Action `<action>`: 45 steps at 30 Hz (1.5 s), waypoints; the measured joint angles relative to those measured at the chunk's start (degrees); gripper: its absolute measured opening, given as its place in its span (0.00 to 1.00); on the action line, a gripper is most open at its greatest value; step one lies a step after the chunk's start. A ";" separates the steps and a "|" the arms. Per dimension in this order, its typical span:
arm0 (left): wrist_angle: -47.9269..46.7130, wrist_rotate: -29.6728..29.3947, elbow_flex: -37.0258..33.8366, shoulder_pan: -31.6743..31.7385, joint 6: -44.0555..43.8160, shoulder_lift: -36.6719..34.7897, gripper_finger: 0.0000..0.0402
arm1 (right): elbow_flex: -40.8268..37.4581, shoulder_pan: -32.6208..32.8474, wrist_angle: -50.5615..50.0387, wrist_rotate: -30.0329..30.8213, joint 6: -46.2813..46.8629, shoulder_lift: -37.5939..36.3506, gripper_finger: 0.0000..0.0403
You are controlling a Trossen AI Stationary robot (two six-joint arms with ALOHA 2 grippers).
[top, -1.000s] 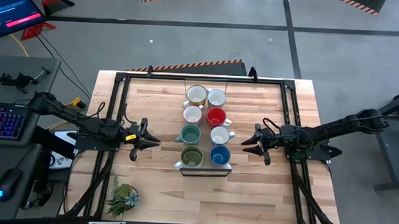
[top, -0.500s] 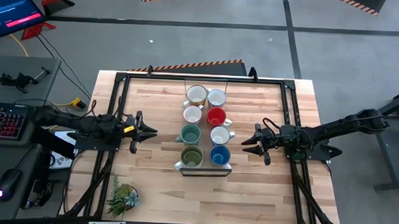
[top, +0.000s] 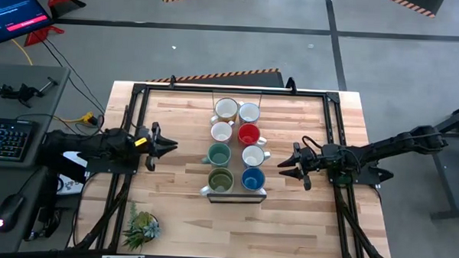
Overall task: Place coffee mugs
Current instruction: Return to Home Position
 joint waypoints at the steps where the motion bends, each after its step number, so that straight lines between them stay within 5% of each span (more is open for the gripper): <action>1: 0.12 0.00 0.00 -0.02 0.00 -0.19 0.14 | 0.00 -0.02 0.00 0.00 0.00 0.00 0.30; 38: 0.08 -0.02 0.00 -0.04 0.00 0.12 0.14 | 0.00 -0.01 -0.60 0.00 -0.01 -0.12 0.30; 45: 0.08 -0.02 0.00 -0.04 0.00 0.12 0.14 | 0.00 -0.26 -5.69 0.00 -0.01 -8.26 0.30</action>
